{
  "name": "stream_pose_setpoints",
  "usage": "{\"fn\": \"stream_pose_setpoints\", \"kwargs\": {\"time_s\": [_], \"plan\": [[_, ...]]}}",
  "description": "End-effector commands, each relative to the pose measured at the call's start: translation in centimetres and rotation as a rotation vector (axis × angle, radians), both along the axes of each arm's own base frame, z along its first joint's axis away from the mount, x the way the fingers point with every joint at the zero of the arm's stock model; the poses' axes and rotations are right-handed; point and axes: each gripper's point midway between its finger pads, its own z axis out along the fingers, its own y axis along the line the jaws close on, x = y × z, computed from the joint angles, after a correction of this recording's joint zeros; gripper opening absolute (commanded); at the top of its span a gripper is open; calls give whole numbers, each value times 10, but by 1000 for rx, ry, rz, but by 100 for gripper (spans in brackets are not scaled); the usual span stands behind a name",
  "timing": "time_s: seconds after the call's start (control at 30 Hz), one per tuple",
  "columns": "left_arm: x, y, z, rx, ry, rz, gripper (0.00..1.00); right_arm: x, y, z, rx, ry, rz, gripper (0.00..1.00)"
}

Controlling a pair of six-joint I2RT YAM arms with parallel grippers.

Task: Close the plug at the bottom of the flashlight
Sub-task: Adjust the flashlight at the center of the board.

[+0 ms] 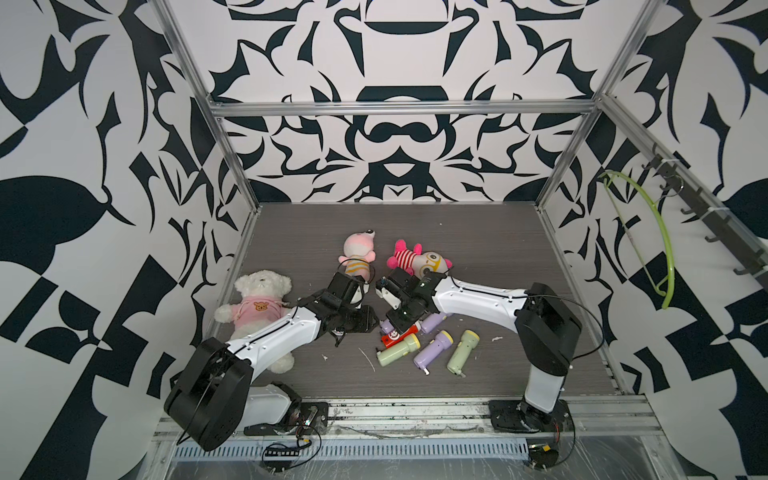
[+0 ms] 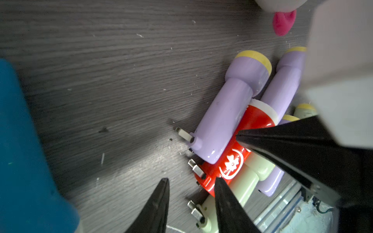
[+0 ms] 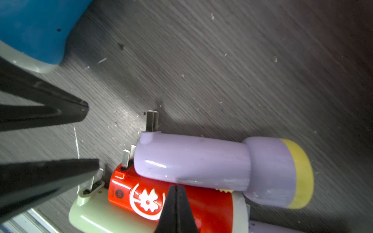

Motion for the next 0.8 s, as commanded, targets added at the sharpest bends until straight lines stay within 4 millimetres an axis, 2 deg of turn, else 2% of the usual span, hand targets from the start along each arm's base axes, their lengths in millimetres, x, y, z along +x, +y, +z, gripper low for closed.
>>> {"fn": "stream_pose_setpoints", "kwargs": {"time_s": [0.0, 0.47, 0.6, 0.77], "plan": [[-2, 8, -3, 31, -3, 19, 40, 5, 5, 12, 32, -28, 3, 0], [-6, 38, 29, 54, -154, 103, 44, 3, 25, -12, 72, 50, 4, 0], [-10, 42, 32, 50, -165, 106, 45, 10, 32, -16, 80, 36, 0, 0], [-12, 42, 33, 42, -165, 107, 45, 31, 40, -16, 88, 3, -20, 0]]}}
